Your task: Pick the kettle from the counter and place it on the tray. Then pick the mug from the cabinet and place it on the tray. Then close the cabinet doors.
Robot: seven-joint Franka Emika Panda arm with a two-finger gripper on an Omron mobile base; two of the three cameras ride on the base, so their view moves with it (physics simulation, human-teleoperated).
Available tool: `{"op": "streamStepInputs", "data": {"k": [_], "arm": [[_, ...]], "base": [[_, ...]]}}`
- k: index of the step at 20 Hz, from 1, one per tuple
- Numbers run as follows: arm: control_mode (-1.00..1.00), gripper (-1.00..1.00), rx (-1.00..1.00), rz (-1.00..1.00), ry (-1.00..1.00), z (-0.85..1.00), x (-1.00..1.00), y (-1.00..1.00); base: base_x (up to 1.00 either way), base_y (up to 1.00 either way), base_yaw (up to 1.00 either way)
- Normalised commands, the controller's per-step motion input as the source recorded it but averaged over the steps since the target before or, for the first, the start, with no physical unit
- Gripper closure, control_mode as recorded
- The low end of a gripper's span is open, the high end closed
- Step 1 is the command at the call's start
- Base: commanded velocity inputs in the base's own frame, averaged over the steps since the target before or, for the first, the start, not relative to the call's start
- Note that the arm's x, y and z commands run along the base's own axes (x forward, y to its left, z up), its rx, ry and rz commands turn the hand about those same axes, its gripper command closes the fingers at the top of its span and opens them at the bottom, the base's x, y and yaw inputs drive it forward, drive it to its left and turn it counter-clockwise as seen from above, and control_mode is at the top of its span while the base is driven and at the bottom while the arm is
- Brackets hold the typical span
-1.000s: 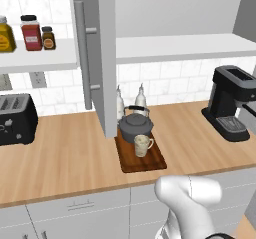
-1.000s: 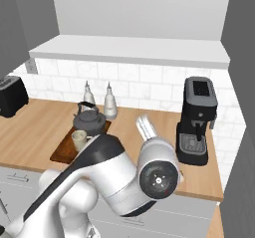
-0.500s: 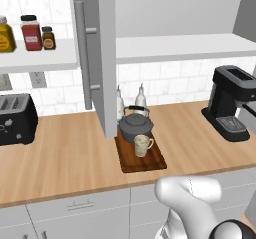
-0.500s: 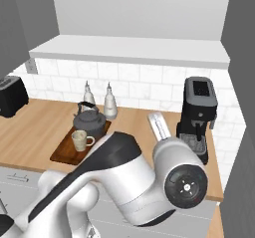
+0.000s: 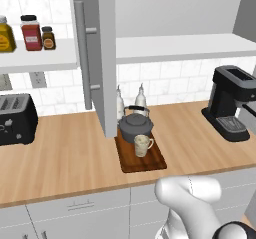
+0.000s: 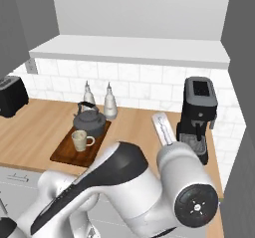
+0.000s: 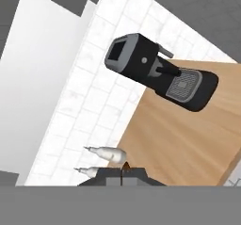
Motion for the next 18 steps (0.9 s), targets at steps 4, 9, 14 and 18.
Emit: {"op": "streamStepInputs", "data": {"k": [4, 9, 14, 18], "arm": [[-1.0, 1.0, 0.18, -0.05, -0.28, 0.14, -0.2, -0.05], [-1.0, 1.0, 0.19, -0.04, -0.26, 0.2, -0.22, -0.03], [-1.0, 1.0, 0.13, -0.05, -0.05, 0.27, -0.19, -0.11], [-1.0, 1.0, 0.02, -0.05, -0.04, 0.23, -0.24, -0.18]], "base": [[0.0, 0.0, 0.0], [0.0, 0.0, 0.0], [0.0, 0.0, 0.0], [0.0, 0.0, 0.0]]}}
